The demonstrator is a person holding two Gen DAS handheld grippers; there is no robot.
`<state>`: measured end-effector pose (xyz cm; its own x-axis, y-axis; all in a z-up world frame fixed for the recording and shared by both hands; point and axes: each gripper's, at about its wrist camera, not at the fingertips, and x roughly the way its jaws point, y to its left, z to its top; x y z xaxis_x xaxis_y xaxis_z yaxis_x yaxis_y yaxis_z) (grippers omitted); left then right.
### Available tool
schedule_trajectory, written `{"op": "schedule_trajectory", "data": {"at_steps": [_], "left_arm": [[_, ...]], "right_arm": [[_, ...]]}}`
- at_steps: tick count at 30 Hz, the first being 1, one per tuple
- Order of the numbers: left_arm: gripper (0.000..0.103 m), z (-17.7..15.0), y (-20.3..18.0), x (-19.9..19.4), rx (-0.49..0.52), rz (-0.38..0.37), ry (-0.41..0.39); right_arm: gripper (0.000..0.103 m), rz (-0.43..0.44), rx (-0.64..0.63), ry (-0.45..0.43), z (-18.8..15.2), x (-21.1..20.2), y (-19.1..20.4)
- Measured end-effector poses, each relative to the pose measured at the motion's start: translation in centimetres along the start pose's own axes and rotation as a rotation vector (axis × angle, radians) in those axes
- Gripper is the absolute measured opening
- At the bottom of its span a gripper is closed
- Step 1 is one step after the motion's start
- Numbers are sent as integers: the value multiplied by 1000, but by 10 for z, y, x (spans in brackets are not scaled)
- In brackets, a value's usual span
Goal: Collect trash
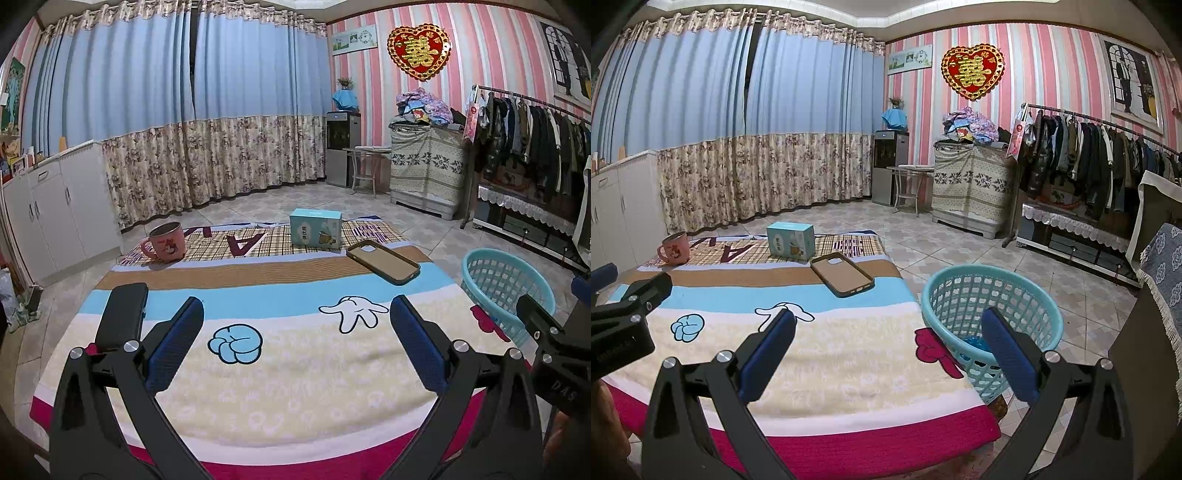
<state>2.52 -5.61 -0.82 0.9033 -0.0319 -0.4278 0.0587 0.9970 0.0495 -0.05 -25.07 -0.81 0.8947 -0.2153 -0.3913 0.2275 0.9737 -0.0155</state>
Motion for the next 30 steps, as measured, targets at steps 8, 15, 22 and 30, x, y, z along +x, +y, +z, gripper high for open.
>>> {"op": "schedule_trajectory", "data": {"at_steps": [8, 15, 22, 30], "left_arm": [[98, -1, -2, -1, -4, -2, 1], [98, -1, -3, -1, -3, -2, 1], [98, -1, -2, -1, -4, -1, 1], [98, -1, -2, -1, -5, -3, 2]], "right_arm": [[98, 0, 0, 2, 0, 0, 0], [98, 0, -2, 0, -1, 0, 0], [98, 0, -1, 0, -1, 0, 0], [98, 0, -2, 1, -1, 1, 1]]}}
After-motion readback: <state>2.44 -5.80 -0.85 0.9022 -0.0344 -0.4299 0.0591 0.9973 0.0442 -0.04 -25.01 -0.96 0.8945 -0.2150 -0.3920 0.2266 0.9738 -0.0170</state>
